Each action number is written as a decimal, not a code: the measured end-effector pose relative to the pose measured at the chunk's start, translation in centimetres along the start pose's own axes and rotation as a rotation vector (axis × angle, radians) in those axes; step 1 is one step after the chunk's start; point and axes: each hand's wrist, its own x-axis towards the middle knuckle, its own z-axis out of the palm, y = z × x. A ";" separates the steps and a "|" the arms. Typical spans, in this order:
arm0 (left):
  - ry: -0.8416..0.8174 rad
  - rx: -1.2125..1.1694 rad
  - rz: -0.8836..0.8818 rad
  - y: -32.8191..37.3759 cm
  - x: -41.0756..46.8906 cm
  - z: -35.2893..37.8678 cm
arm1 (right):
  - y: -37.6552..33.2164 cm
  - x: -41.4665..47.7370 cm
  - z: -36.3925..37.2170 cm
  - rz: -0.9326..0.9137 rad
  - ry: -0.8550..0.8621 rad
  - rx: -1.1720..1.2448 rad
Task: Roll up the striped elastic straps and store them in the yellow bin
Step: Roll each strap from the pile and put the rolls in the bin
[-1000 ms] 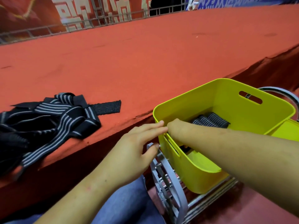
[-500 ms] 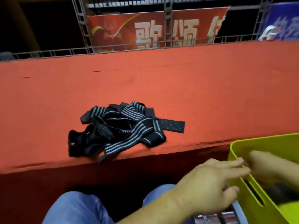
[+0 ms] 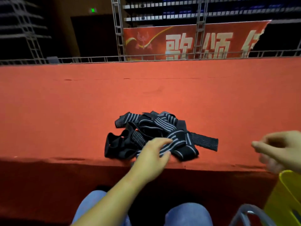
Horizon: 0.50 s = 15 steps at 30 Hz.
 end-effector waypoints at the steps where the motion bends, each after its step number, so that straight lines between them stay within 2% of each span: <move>1: 0.039 0.034 -0.047 -1.0 0.2 -0.8 | -1.3 0.1 1.2 -0.028 -0.007 -0.001; 4: 0.163 0.135 -0.254 -5.5 0.9 -4.4 | -4.5 0.2 5.3 -0.066 -0.128 0.079; 7: 0.051 0.227 -0.466 -9.6 0.9 -6.1 | -6.5 0.2 9.5 -0.095 -0.218 0.107; 11: -0.034 0.236 -0.543 -12.3 0.0 -7.3 | -8.8 0.4 14.9 -0.112 -0.287 0.208; 15: 0.030 0.192 -0.562 -13.6 -1.3 -8.2 | -10.1 0.1 19.0 -0.077 -0.319 0.328</move>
